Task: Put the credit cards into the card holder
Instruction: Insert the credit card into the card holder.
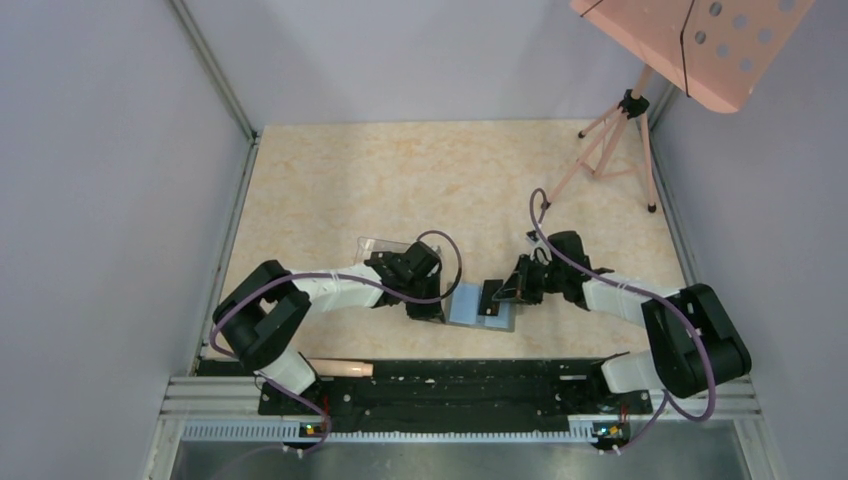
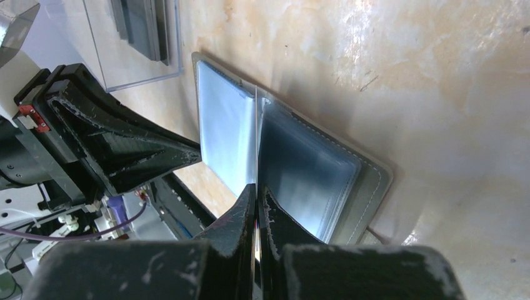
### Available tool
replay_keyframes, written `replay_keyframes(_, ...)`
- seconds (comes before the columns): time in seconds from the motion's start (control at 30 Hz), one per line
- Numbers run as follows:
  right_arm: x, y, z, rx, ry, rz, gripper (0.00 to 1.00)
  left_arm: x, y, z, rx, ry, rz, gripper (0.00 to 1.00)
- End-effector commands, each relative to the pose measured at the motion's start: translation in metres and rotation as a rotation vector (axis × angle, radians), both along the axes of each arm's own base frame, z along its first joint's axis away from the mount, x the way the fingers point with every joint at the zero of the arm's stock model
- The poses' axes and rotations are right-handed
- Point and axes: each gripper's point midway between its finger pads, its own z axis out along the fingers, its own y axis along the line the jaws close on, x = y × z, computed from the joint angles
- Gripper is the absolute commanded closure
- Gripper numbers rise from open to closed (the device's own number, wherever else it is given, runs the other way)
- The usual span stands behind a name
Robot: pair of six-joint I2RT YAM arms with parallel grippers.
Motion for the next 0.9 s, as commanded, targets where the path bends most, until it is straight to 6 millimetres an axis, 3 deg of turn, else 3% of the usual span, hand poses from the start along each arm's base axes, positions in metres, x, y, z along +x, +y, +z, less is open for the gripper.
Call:
replay_keyframes(0.0,0.017,0.003,0.009,0.032,-0.065,-0.009,1.00,-0.001,-0.002,-0.005,0.013,0.015,0.000,0.96)
replay_keyframes(0.43,0.022,0.000,0.029,0.048,-0.101,-0.029,1.00,-0.005,-0.004,-0.011,0.031,0.035,-0.011,1.00)
replay_keyframes(0.87,0.021,0.003,0.016,0.062,-0.043,-0.028,1.00,-0.008,-0.002,-0.014,0.053,0.042,-0.023,1.00)
